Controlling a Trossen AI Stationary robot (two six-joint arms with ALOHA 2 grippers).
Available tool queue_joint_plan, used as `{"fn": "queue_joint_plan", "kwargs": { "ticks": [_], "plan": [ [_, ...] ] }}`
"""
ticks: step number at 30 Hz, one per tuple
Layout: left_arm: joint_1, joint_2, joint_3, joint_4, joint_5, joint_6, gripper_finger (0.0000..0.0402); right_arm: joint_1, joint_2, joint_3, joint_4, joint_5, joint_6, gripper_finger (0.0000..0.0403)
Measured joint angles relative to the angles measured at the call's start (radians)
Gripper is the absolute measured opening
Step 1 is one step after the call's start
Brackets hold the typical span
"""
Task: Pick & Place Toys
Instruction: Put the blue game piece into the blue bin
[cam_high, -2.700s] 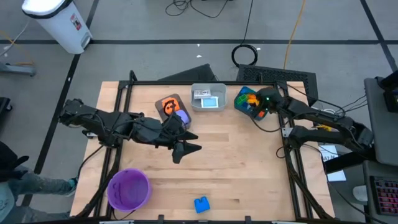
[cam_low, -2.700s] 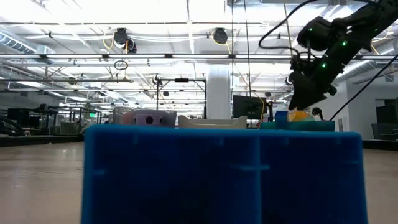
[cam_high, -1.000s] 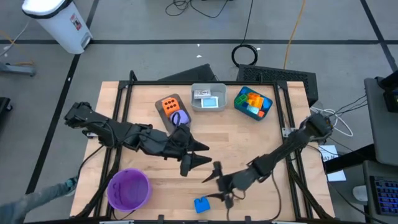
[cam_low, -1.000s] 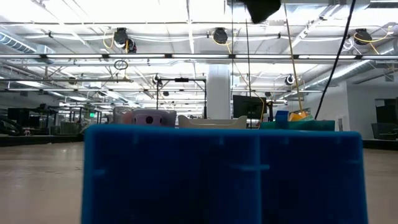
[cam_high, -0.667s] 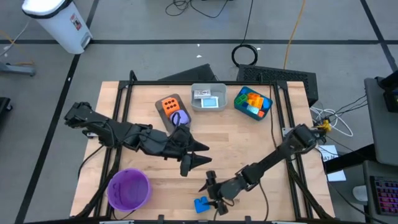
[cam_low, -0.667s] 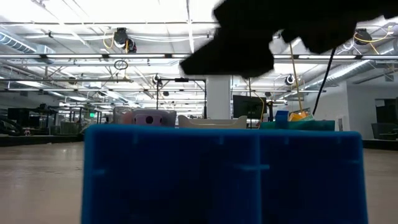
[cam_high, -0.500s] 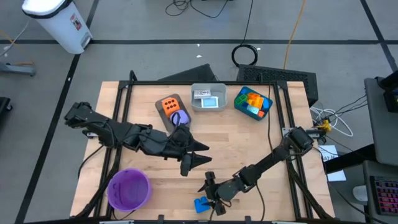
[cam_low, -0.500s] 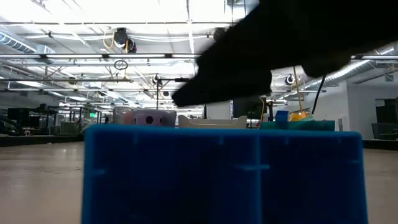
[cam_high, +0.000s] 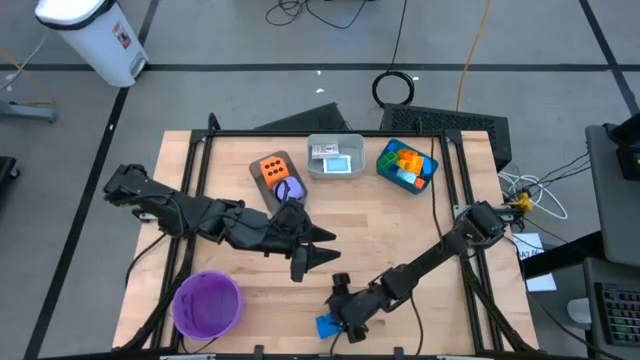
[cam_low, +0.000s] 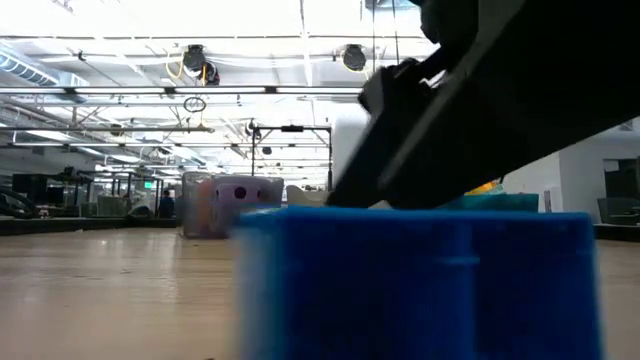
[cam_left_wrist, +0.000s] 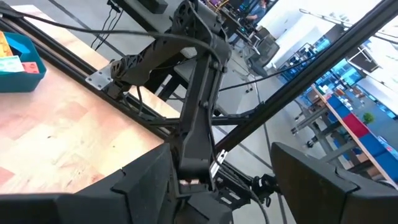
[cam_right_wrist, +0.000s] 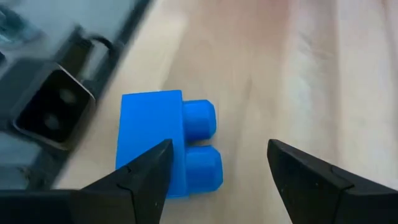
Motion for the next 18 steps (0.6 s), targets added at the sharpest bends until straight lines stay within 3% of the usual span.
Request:
{"fn": "queue_joint_plan", "kwargs": {
  "ticks": [8,14,18],
  "plan": [
    [-0.002,0.000,0.000,0.000,0.001,-0.003,0.0287,-0.071,-0.153,-0.043,-0.266,0.137,-0.041,0.0253],
    [-0.002,0.000,0.000,0.001,0.002,0.001,0.0287,-0.136,-0.357,-0.179,-0.240,0.128,-0.019,0.0253],
    [-0.002,0.000,0.000,-0.001,0.002,0.009,0.0287,-0.164,-0.467,-0.277,-0.068,0.121,0.051,0.0253]
  ]
}}
